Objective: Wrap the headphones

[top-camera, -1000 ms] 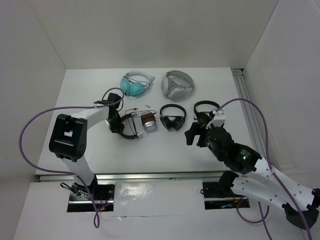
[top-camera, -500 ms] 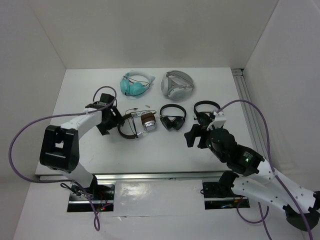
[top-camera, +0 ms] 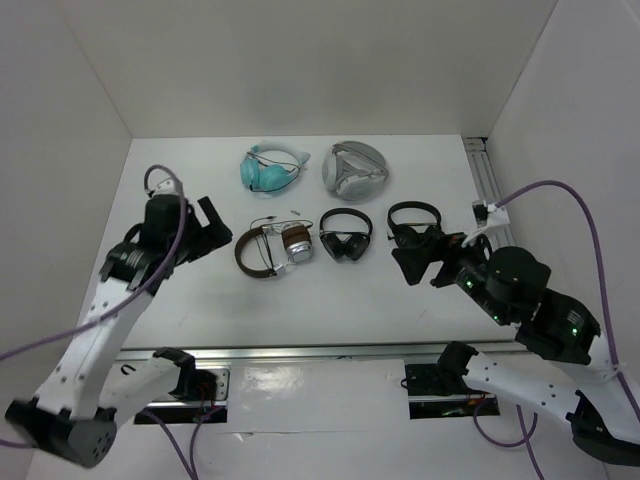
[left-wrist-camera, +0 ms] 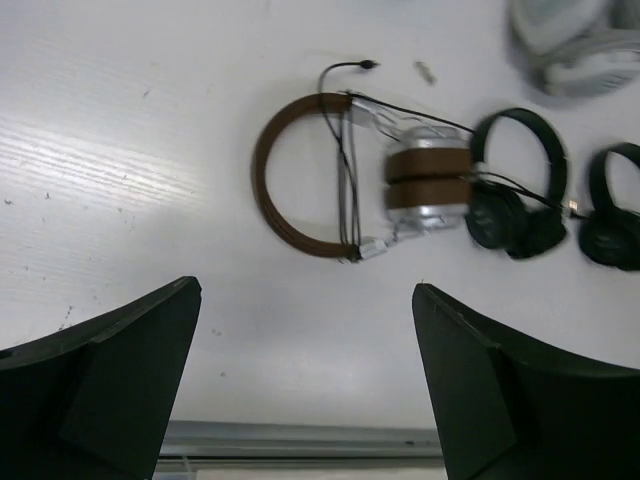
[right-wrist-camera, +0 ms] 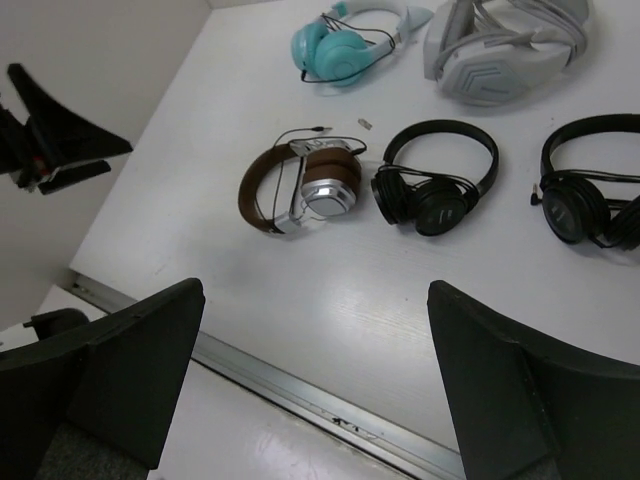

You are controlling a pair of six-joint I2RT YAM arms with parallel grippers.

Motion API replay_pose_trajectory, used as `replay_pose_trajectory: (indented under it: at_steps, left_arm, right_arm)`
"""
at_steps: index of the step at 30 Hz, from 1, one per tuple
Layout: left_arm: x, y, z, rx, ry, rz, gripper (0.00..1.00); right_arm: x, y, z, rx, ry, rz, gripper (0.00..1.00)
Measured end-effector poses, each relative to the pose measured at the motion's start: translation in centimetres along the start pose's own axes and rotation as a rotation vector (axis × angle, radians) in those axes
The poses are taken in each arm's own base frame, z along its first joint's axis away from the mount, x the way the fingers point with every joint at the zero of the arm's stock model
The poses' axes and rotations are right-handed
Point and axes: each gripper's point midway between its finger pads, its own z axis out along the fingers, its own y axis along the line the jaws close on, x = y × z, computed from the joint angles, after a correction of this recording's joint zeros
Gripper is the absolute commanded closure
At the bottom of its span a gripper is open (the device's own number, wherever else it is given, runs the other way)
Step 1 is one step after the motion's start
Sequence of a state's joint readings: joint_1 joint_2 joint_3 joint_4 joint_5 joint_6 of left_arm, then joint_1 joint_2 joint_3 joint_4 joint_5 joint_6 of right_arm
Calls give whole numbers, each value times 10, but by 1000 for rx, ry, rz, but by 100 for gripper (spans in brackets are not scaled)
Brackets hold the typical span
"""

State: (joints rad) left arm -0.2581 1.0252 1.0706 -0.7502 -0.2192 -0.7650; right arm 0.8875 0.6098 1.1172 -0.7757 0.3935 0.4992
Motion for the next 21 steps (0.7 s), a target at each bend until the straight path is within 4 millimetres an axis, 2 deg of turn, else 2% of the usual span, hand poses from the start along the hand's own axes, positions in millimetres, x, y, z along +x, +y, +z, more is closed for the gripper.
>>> replay_pose_trajectory:
  at_steps: [2, 4, 7, 9, 12, 15, 18, 21]
  left_arm:
    - [-2, -4, -37, 106, -60, 33, 0]
    - [2, 0, -71, 191, -114, 67, 0]
    - [12, 16, -117, 274, -191, 97, 0]
    - [20, 28, -135, 296, -212, 109, 0]
    - [35, 39, -151, 319, -195, 132, 0]
    - [50, 50, -158, 321, -167, 139, 0]
    - [61, 60, -168, 341, -177, 139, 0]
    - [68, 67, -176, 356, -184, 141, 0]
  right_arm:
    - [-9, 2, -14, -28, -13, 4, 0]
    - [-10, -1, -26, -39, -9, -1, 0]
    - [-9, -12, -44, -26, -1, -11, 0]
    - [-12, -19, -58, -13, -6, -11, 0]
    - [-24, -27, -81, -7, -44, 4, 0]
    - [-29, -33, -99, -10, -79, 18, 0]
    - [-20, -42, -107, -1, -72, 15, 0]
    - [-8, -48, -106, 19, -37, 2, 0]
